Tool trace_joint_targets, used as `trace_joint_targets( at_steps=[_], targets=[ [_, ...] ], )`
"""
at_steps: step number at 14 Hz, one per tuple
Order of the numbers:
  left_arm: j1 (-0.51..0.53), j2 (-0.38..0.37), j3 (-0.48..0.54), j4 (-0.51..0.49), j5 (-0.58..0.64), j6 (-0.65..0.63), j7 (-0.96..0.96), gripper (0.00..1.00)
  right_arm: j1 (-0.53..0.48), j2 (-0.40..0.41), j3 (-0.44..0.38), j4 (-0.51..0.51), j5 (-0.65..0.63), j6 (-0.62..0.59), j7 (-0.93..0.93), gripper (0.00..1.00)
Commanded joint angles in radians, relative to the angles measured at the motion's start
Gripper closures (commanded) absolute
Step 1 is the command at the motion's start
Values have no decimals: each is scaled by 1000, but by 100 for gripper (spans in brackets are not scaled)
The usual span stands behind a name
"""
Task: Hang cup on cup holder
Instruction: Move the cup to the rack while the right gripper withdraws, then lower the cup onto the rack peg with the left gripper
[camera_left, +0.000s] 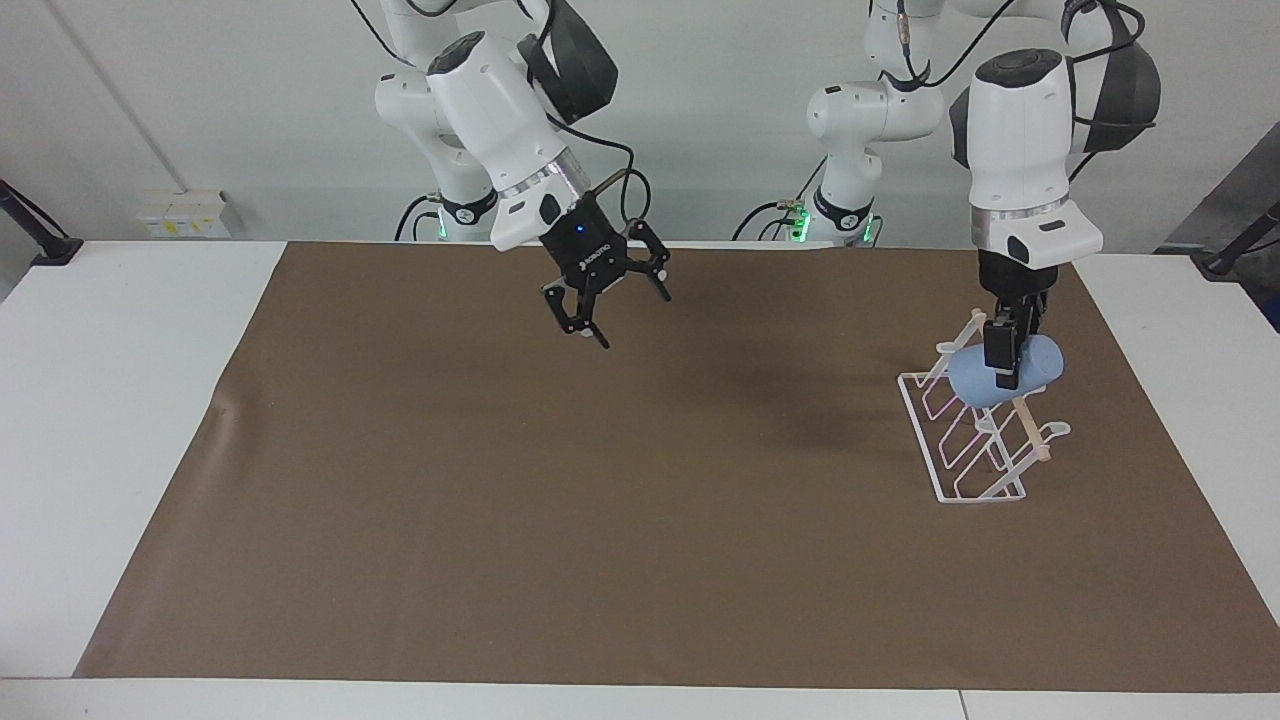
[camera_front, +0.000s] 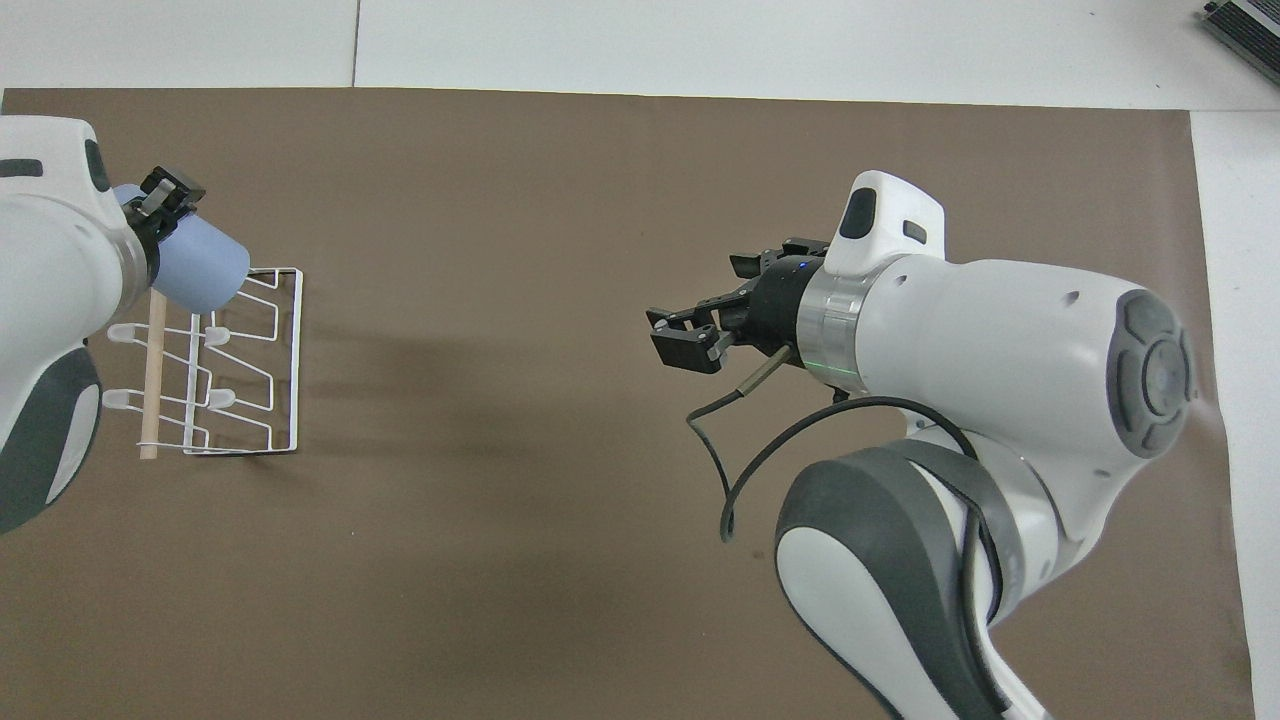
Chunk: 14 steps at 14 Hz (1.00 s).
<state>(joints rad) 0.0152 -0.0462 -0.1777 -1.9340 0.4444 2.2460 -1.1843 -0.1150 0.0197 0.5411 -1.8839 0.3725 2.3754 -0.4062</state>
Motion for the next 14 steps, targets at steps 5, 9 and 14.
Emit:
trace_joint_targets(
  at_steps=[5, 9, 14],
  targets=[
    [20, 65, -6, -29, 181, 75, -84, 100, -144, -3, 3, 15, -370, -126, -273, 0],
    [22, 66, -6, -53, 191, 87, -93, 100, -209, 22, 2, 101, -542, -243, -279, 0],
    [26, 71, -6, -111, 276, 142, -150, 100, -215, 80, -29, 264, -572, -498, -263, 0]
  ],
)
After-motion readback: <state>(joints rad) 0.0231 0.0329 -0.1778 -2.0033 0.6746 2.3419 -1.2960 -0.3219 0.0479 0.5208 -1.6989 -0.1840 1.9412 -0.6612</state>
